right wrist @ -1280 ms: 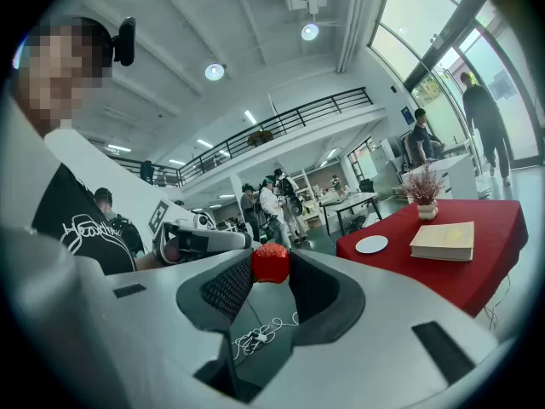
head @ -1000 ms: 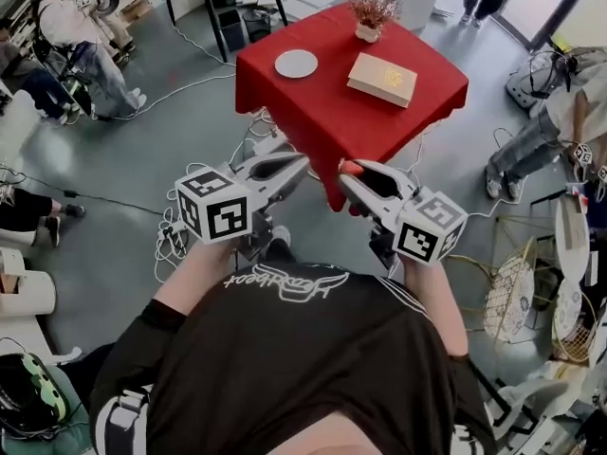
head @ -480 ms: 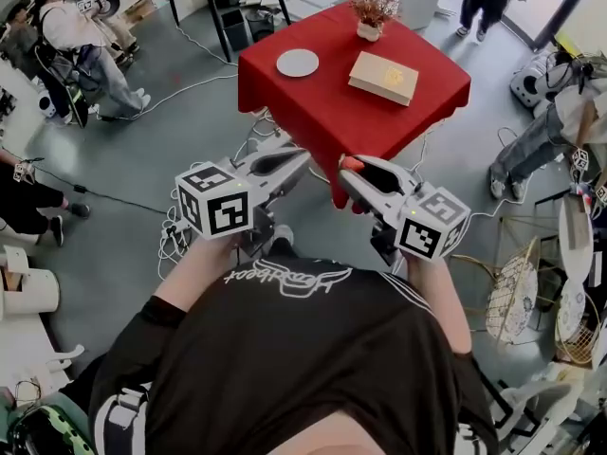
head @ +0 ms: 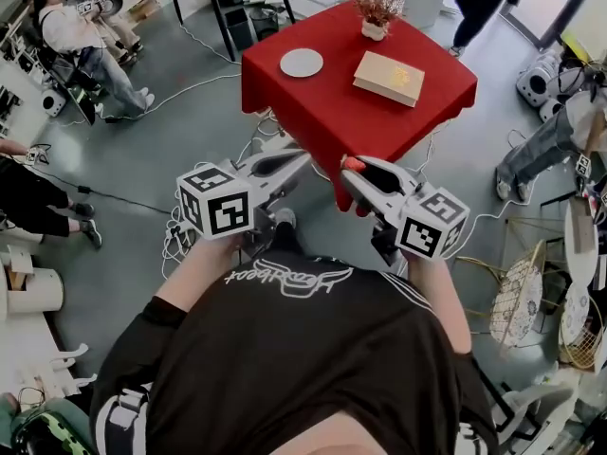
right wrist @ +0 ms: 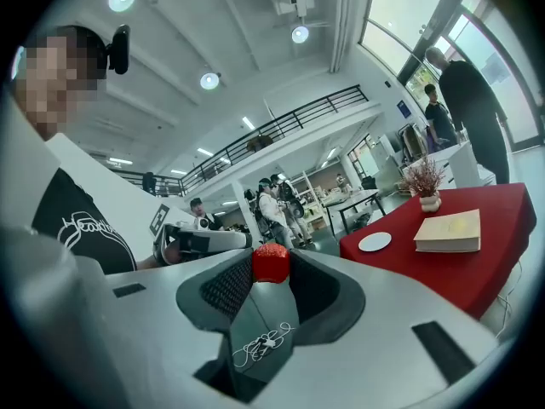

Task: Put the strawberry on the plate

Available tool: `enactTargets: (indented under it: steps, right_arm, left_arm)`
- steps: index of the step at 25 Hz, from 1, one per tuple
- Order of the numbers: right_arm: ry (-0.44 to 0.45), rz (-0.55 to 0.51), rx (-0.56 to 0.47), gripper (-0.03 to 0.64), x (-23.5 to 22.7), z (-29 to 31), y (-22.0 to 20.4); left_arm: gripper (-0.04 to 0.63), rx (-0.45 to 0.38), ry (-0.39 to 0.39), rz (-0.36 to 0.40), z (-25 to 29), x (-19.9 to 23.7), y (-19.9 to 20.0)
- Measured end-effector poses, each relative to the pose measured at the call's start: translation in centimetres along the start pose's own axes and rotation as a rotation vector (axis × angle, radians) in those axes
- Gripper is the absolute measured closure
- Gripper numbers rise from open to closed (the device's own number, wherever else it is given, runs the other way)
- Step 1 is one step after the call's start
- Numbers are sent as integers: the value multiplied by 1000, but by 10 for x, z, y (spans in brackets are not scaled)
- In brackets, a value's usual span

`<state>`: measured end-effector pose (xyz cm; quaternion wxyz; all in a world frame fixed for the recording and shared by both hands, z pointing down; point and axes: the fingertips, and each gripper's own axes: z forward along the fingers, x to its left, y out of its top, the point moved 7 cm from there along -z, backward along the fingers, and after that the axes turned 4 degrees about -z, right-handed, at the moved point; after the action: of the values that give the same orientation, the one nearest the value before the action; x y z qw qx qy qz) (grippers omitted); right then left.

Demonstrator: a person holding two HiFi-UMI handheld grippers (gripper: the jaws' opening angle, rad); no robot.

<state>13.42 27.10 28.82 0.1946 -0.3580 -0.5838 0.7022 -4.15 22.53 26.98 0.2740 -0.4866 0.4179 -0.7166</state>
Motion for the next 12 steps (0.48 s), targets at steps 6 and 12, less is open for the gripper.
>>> enactTargets:
  steps: [6, 12]
  right_arm:
    - [-4, 24, 14, 488, -16, 22, -2]
    - [-9, 54, 44, 488, -51, 66, 1]
  left_arm:
    - [588, -8, 13, -32, 1, 27, 3]
    - [588, -10, 22, -84, 12, 81, 18]
